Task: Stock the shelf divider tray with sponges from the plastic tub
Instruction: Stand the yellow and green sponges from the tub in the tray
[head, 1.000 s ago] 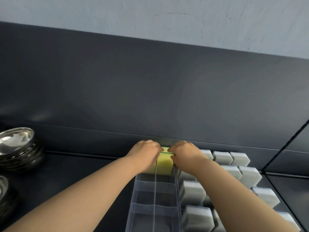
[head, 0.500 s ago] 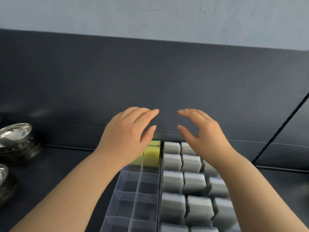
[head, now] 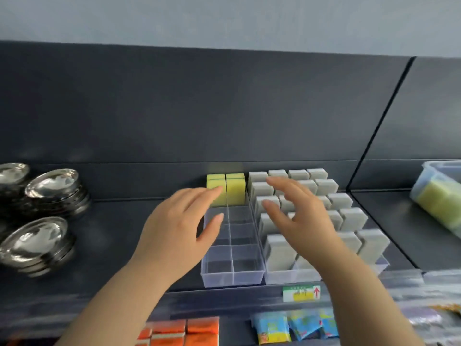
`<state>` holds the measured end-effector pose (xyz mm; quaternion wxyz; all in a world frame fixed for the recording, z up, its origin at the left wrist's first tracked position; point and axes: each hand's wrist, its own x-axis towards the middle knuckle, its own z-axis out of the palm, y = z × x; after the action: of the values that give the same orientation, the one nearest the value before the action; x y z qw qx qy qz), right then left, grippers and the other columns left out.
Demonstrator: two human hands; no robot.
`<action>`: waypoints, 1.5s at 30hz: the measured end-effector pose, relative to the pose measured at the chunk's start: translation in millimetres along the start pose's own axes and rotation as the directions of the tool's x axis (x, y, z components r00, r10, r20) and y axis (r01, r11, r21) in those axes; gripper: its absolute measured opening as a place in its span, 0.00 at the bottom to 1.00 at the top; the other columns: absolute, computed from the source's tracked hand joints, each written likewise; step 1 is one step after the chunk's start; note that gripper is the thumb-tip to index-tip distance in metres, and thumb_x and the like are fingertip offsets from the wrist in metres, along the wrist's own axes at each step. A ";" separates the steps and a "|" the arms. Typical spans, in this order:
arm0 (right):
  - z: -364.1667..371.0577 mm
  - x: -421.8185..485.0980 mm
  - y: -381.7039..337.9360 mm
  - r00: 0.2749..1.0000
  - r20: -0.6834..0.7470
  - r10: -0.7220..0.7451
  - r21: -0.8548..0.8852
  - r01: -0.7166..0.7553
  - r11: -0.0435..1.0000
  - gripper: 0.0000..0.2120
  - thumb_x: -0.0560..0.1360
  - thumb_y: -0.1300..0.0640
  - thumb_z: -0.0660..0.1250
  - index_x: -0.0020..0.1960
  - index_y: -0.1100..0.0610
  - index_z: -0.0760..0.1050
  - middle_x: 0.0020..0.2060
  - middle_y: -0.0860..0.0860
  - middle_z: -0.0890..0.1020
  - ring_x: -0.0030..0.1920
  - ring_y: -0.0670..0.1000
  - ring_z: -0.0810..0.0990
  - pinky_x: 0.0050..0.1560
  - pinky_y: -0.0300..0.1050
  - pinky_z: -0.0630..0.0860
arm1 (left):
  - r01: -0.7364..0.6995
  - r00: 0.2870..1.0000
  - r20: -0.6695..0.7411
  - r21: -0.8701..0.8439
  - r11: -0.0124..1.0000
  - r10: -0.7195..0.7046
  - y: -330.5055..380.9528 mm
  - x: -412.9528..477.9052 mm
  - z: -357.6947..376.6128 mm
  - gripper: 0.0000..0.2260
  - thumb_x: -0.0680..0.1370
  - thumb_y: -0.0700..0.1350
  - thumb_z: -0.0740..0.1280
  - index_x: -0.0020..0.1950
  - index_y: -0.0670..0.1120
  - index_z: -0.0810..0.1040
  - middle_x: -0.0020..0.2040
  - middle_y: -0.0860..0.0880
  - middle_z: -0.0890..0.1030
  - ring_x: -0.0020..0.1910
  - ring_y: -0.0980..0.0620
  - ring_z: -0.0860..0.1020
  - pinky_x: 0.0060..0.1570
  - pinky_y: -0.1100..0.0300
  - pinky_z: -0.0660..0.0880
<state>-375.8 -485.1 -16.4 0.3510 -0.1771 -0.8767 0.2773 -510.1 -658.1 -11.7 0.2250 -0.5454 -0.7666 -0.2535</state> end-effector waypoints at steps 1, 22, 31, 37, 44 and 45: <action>4.9 -14.9 -2.0 1.000 0.007 0.019 -0.009 -0.019 1.000 0.18 0.74 0.53 0.66 0.63 0.47 0.72 0.56 0.34 0.71 0.57 0.32 0.68 0.55 0.20 0.61 | 0.004 0.999 0.037 -0.021 1.000 -0.003 1.5 -13.2 2.3 0.20 0.76 0.53 0.58 0.64 0.46 0.74 0.56 0.50 0.80 0.54 0.52 0.78 0.52 0.61 0.71; -224.9 -233.2 133.9 0.850 -0.250 0.464 -0.150 -0.507 0.849 0.18 0.74 0.48 0.65 0.63 0.41 0.70 0.56 0.36 0.72 0.55 0.39 0.72 0.57 0.37 0.68 | -0.166 0.937 0.221 -0.397 0.903 0.270 274.3 3.2 138.0 0.18 0.76 0.47 0.67 0.66 0.50 0.74 0.57 0.53 0.79 0.54 0.51 0.77 0.50 0.57 0.75; -376.1 -356.2 216.9 0.668 -0.428 0.608 -0.123 -0.710 0.693 0.17 0.72 0.50 0.68 0.59 0.38 0.70 0.55 0.39 0.75 0.56 0.42 0.74 0.59 0.46 0.73 | -0.373 0.822 0.198 -0.522 0.767 0.534 488.6 22.2 208.5 0.15 0.72 0.46 0.67 0.58 0.45 0.80 0.49 0.50 0.82 0.46 0.49 0.81 0.41 0.57 0.78; -404.5 -386.5 253.7 0.633 -0.403 0.661 -0.123 -0.753 0.647 0.18 0.72 0.49 0.68 0.56 0.33 0.66 0.53 0.38 0.75 0.55 0.41 0.75 0.59 0.46 0.74 | -0.400 0.776 0.255 -0.510 0.762 0.578 536.8 29.8 244.1 0.16 0.72 0.47 0.68 0.60 0.47 0.78 0.51 0.51 0.82 0.48 0.51 0.81 0.44 0.57 0.78; -429.9 -361.7 317.0 0.634 -0.363 0.682 -0.137 -0.761 0.634 0.19 0.72 0.49 0.68 0.55 0.30 0.65 0.53 0.36 0.74 0.55 0.39 0.74 0.59 0.45 0.74 | -0.359 0.799 0.234 -0.554 0.751 0.554 565.3 83.5 287.9 0.17 0.71 0.42 0.71 0.60 0.45 0.78 0.50 0.50 0.82 0.48 0.49 0.80 0.43 0.56 0.78; -436.0 -354.1 327.9 0.641 -0.360 0.678 -0.140 -0.756 0.639 0.19 0.72 0.49 0.68 0.55 0.31 0.65 0.54 0.36 0.74 0.55 0.39 0.74 0.59 0.45 0.74 | -0.357 0.810 0.212 -0.560 0.748 0.546 568.4 94.4 294.5 0.17 0.71 0.42 0.71 0.60 0.45 0.78 0.51 0.50 0.82 0.48 0.49 0.80 0.44 0.56 0.78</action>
<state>218.0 -249.3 -138.2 0.2993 -0.5974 -0.7038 0.2412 -18.8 -246.1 -98.6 -0.0123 -0.7931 -0.5449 -0.2721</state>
